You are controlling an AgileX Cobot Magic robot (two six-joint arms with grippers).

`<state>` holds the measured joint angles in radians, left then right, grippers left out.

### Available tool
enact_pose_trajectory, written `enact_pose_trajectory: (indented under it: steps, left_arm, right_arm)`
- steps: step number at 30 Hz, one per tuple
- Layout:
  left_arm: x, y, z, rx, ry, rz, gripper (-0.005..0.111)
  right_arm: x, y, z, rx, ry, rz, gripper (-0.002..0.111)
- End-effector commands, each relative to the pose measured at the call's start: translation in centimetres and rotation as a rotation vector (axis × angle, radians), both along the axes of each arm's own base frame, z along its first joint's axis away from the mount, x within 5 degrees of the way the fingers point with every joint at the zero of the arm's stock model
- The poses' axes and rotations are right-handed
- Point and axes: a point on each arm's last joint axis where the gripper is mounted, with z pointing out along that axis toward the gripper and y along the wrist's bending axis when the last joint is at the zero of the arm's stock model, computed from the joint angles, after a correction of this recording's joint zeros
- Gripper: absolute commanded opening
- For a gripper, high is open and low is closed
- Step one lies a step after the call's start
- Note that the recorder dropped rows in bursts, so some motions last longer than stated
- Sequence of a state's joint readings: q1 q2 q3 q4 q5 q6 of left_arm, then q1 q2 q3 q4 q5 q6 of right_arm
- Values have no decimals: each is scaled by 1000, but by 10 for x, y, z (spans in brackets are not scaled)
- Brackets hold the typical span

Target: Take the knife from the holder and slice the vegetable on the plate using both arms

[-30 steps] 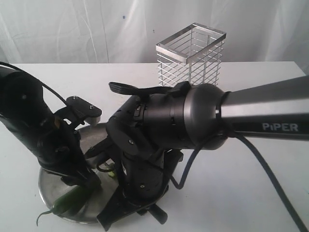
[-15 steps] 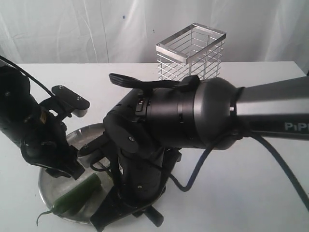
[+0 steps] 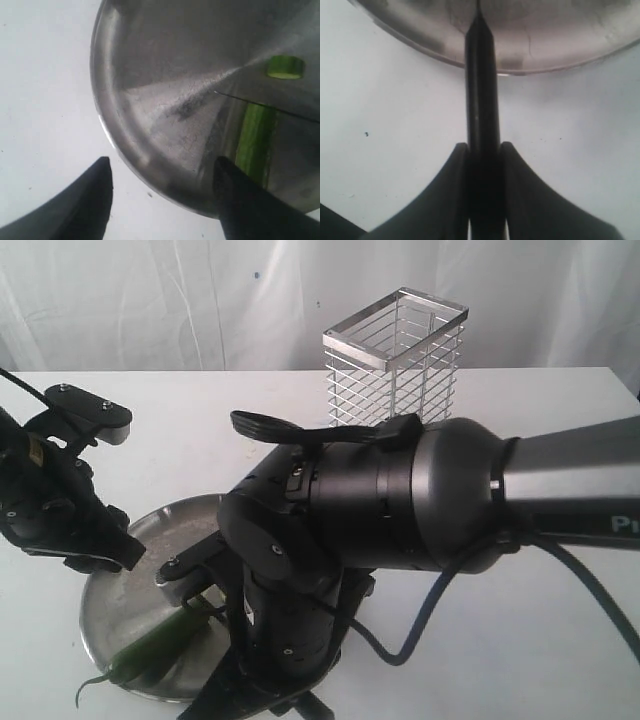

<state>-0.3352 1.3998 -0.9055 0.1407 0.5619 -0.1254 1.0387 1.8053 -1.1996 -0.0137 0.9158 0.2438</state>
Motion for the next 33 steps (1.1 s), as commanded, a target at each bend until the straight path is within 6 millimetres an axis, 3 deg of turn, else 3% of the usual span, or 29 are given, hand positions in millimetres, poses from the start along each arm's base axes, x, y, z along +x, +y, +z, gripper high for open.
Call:
enact_pose_trajectory:
  steps: [1,10,17,33]
  left_arm:
    - [-3,1,0,-12,10,17,62]
    - [-3,1,0,-18,10,20,62]
    - [-3,0,0,-24,10,22,62]
    - [-3,-1,0,-46,13,32,62]
  right_arm:
    - [-3,2,3,33,1,-2,0]
    - [-4,4,2,49,18,-19,0]
    - [-3,7,-11,27,33,-22,0]
    - [0,7,-12,20,7,-29,0]
